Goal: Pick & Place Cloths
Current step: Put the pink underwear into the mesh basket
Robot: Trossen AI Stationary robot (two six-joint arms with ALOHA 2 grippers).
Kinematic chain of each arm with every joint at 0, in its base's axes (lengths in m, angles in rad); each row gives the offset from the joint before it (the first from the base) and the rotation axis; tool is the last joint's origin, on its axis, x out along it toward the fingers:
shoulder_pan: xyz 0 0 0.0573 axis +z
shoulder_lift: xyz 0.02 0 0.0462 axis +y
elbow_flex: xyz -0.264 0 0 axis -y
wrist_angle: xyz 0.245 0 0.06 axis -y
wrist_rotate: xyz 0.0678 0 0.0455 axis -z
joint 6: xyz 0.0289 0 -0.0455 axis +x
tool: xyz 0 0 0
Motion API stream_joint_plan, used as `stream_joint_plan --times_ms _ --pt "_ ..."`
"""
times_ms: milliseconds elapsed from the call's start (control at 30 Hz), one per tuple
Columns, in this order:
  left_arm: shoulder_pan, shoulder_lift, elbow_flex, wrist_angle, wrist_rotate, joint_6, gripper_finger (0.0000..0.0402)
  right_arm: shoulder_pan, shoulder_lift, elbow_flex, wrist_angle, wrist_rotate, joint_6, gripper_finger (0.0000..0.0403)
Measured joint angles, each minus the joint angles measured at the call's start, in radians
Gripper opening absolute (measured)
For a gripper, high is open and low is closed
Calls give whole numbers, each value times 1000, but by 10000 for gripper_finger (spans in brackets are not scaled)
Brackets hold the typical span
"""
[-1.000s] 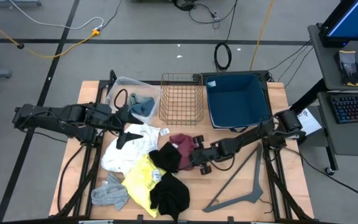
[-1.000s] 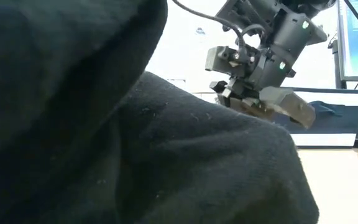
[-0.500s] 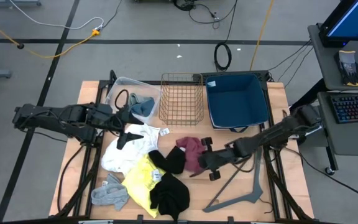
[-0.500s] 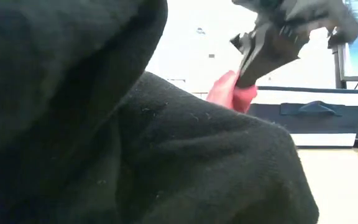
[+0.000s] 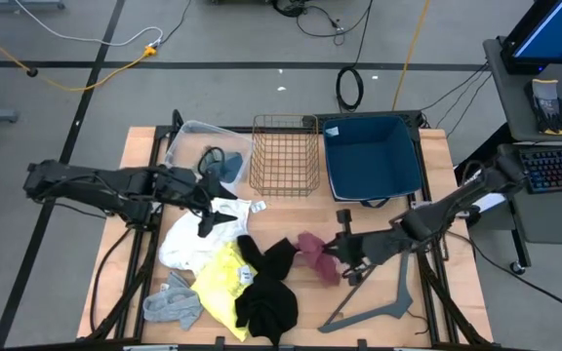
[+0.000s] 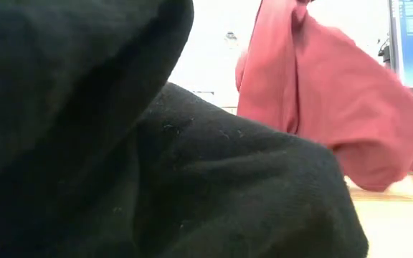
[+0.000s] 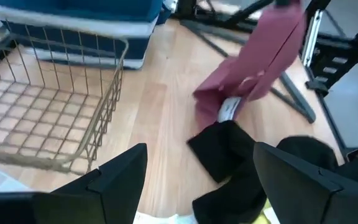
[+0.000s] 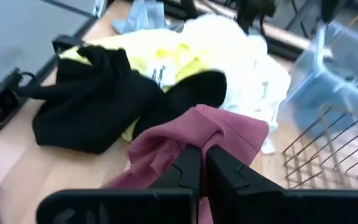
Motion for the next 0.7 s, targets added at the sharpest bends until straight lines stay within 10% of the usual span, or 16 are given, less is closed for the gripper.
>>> stream_joint_plan --times_ms 700 --pt "-1 231 0 615 255 117 298 -9 -70 0 509 35 -509 0"
